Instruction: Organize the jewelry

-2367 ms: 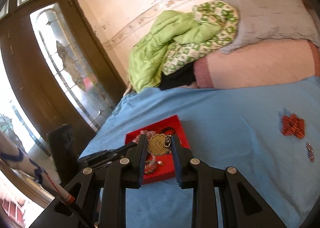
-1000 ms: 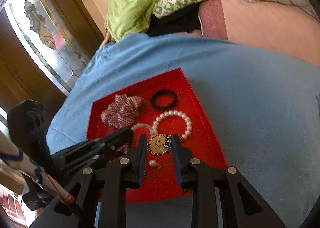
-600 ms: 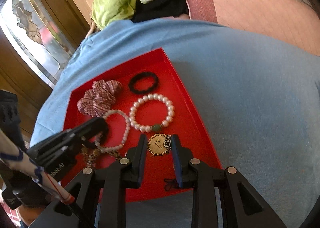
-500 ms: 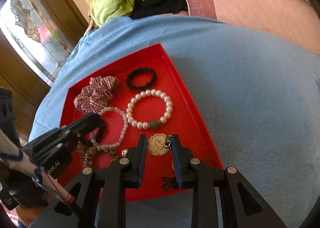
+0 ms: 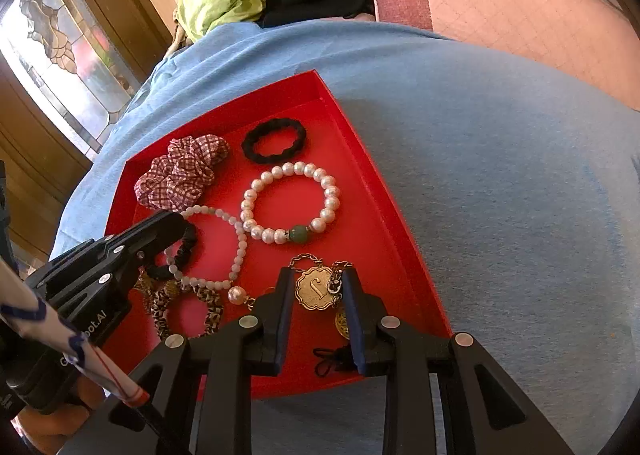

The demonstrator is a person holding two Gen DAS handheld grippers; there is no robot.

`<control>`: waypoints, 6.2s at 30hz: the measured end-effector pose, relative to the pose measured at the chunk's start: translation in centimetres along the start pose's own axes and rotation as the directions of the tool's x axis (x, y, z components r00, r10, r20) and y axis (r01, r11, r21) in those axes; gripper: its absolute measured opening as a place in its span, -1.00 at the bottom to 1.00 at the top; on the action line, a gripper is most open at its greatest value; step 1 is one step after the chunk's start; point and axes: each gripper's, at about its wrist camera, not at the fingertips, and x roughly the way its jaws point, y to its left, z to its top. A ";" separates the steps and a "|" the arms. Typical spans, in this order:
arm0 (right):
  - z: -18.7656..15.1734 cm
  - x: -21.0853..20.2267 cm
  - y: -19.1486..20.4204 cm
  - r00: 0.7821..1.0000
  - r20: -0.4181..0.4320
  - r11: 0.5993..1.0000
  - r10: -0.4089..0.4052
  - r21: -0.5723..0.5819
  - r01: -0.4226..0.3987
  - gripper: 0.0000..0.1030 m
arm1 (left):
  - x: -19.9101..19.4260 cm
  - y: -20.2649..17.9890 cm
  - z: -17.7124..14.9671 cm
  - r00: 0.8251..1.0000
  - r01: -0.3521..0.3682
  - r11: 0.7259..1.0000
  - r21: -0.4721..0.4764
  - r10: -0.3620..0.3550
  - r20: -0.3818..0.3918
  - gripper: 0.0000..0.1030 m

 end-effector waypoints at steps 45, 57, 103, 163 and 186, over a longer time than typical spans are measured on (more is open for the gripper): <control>-1.6 -3.7 0.6 0.999 0.046 0.999 -0.023 -0.024 0.024 0.19 | -3.1 1.1 -1.0 0.962 -0.261 0.964 -0.051 0.264 0.073 0.69; -5.4 -8.4 2.4 0.986 0.105 0.974 -0.131 -0.173 0.148 0.54 | -7.4 0.4 -2.8 0.906 -0.382 0.909 -0.164 0.404 0.128 0.81; -22.2 -19.4 0.6 0.917 0.326 0.912 -0.228 -0.259 0.319 0.80 | -18.5 -9.6 -15.7 0.852 -0.457 0.871 -0.183 0.487 0.192 0.96; -22.5 -19.1 0.4 0.921 0.311 0.907 -0.236 -0.268 0.323 0.80 | -18.3 -9.7 -15.9 0.857 -0.457 0.873 -0.170 0.483 0.180 0.96; -22.5 -19.1 0.1 0.922 0.307 0.907 -0.237 -0.269 0.323 0.80 | -18.2 -9.6 -16.0 0.858 -0.457 0.874 -0.165 0.482 0.176 0.96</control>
